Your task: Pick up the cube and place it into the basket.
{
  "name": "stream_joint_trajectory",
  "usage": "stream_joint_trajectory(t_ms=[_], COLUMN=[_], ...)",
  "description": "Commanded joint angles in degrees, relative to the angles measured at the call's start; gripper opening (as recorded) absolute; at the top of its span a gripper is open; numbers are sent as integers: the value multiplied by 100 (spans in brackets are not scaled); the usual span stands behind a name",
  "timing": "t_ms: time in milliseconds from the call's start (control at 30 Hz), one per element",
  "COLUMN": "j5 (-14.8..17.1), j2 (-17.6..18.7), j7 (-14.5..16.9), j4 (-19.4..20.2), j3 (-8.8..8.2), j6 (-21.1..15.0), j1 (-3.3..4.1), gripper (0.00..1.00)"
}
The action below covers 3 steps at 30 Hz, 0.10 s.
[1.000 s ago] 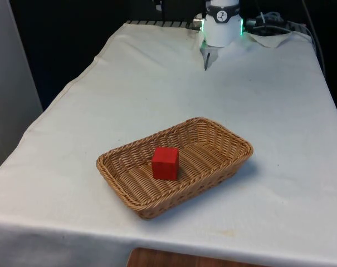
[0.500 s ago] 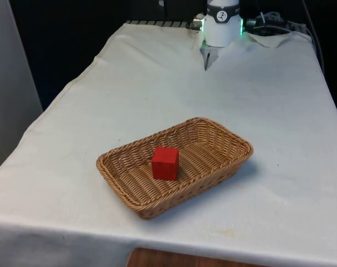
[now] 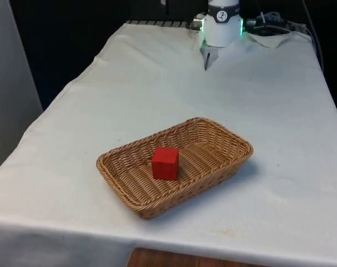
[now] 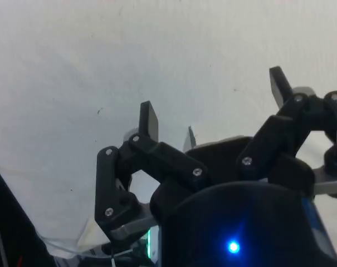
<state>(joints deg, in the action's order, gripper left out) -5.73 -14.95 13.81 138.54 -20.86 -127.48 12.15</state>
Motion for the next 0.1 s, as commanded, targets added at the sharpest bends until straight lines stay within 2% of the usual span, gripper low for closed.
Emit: stream_joint_trajectory(t_ms=[0,67], j5=[-40,0], j2=[-29,0], j7=[-109,-74], j4=[29,6], j3=[11,0], j6=[0,17], j1=[-29,0], gripper=[100,100])
